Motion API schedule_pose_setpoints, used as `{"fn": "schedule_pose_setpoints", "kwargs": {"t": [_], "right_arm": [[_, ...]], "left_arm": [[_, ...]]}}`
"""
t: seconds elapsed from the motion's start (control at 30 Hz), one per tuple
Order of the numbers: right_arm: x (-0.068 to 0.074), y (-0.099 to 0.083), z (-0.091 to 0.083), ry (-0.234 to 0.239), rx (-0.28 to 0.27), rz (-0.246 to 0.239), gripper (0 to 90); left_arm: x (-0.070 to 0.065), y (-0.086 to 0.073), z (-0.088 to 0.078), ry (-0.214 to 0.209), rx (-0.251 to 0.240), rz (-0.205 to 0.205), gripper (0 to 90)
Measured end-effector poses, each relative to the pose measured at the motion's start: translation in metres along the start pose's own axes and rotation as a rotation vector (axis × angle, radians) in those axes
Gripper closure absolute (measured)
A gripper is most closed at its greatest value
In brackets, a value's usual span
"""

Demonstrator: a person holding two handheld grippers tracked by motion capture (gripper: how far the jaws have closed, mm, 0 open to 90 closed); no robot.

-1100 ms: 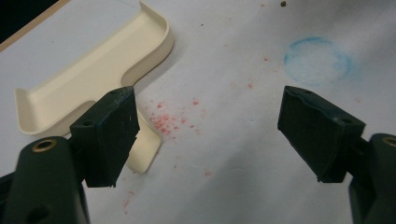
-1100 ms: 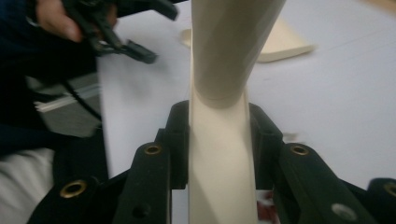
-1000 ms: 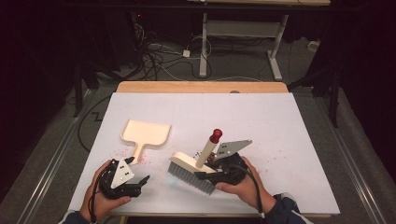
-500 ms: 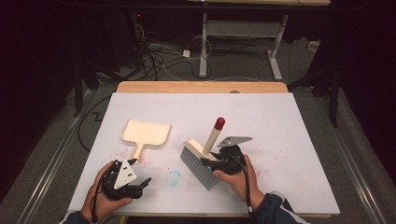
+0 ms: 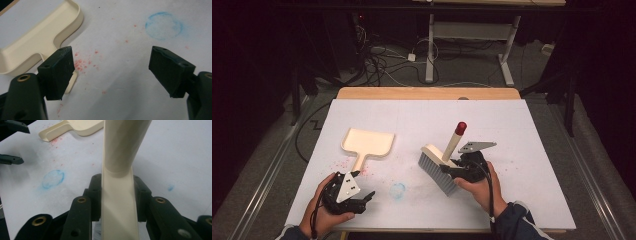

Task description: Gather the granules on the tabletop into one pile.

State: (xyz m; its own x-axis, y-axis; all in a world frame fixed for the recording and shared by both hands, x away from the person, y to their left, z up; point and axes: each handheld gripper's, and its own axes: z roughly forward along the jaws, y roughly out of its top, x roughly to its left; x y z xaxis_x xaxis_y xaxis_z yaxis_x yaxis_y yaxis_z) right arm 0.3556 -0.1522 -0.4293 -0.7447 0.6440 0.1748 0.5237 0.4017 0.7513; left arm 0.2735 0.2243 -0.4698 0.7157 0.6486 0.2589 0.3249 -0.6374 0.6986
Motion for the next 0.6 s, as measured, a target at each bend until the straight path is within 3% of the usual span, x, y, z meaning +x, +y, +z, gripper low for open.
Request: {"fn": "schedule_pose_setpoints", "kwargs": {"t": [0.1, 0.13, 0.17, 0.3, 0.43, 0.47, 0.5, 0.6], "right_arm": [[0.005, 0.004, -0.006, 0.024, -0.010, -0.055, 67.8], [0.010, 0.007, -0.014, 0.046, -0.023, -0.114, 67.8], [0.010, 0.007, -0.014, 0.046, -0.023, -0.114, 67.8], [0.019, 0.011, -0.030, 0.096, -0.038, -0.238, 67.8], [0.028, 0.008, -0.045, 0.145, 0.021, -0.407, 67.8], [0.032, 0.003, -0.049, 0.179, 0.046, -0.470, 67.8], [0.032, 0.003, -0.049, 0.179, 0.046, -0.470, 67.8], [0.035, -0.006, -0.049, 0.235, 0.098, -0.532, 67.8]], "left_arm": [[0.000, 0.000, 0.000, -0.001, 0.001, 0.001, 19.9], [0.000, 0.000, 0.000, -0.001, 0.000, 0.000, 19.9], [0.000, 0.000, 0.000, -0.001, 0.000, 0.000, 19.9], [0.000, 0.000, -0.001, 0.001, -0.001, -0.001, 19.9], [0.000, 0.000, -0.001, 0.002, 0.001, 0.000, 19.9], [0.000, 0.000, -0.001, 0.001, 0.001, 0.001, 19.9], [0.000, 0.000, -0.001, 0.001, 0.001, 0.001, 19.9], [0.000, 0.000, 0.000, -0.001, 0.004, 0.008, 19.9]]}}
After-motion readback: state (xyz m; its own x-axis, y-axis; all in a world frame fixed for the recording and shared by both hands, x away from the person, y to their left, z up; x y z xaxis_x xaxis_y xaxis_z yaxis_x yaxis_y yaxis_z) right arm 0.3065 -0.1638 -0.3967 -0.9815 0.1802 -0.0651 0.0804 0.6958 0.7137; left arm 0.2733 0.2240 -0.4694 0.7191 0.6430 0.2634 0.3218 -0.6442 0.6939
